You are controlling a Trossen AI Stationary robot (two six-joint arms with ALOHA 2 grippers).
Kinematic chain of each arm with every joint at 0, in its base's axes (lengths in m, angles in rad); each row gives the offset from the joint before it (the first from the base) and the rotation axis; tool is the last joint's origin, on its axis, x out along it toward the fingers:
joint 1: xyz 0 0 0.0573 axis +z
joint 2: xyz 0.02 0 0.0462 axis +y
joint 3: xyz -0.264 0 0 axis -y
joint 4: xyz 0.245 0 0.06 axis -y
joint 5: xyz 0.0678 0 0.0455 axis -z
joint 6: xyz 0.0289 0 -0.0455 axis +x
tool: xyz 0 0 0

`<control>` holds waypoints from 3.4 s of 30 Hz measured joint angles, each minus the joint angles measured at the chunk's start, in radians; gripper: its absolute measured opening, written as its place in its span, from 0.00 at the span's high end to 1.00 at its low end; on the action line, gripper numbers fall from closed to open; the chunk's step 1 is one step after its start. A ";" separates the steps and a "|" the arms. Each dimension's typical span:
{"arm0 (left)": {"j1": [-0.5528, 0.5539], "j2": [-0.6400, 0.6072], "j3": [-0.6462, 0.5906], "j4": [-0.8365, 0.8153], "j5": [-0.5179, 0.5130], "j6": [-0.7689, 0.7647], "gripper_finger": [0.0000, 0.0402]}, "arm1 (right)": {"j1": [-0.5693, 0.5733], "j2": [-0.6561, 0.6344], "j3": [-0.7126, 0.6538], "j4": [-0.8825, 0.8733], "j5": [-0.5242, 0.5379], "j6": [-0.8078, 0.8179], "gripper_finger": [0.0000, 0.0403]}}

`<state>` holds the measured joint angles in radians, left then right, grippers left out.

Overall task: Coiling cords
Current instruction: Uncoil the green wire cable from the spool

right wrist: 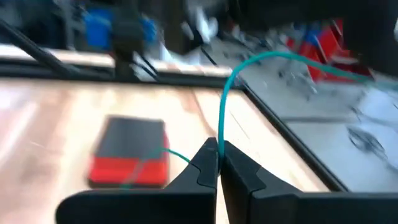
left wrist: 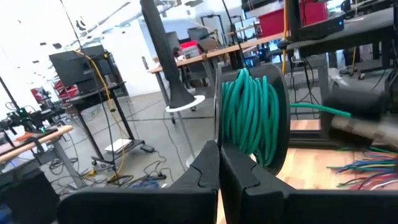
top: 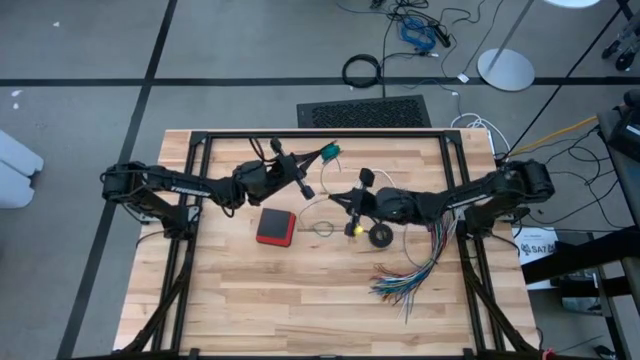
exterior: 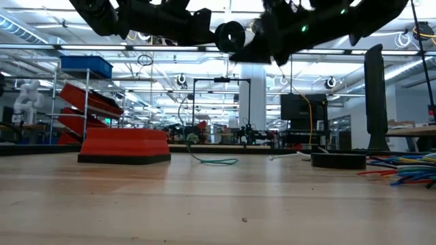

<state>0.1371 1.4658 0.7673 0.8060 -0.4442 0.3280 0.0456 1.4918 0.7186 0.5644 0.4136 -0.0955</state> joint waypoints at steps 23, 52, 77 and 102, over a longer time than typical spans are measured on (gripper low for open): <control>0.036 -0.011 0.003 -0.219 -0.084 0.095 1.00 | 0.028 -0.239 0.002 -0.199 0.292 -0.081 1.00; 0.173 -0.012 0.042 -0.051 -0.031 -0.051 1.00 | 0.085 -0.026 0.004 -0.071 -0.002 -0.057 1.00; 0.185 -0.012 0.042 -0.016 0.107 -0.165 1.00 | -0.007 0.027 0.022 -0.418 0.006 0.130 0.52; 0.095 -0.011 0.042 -0.115 0.165 -0.156 1.00 | -0.058 -0.225 -0.128 0.009 0.254 -0.137 0.55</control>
<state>0.2318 1.4544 0.8097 0.6908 -0.2790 0.1725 -0.0129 1.2673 0.5906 0.5729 0.6674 -0.2327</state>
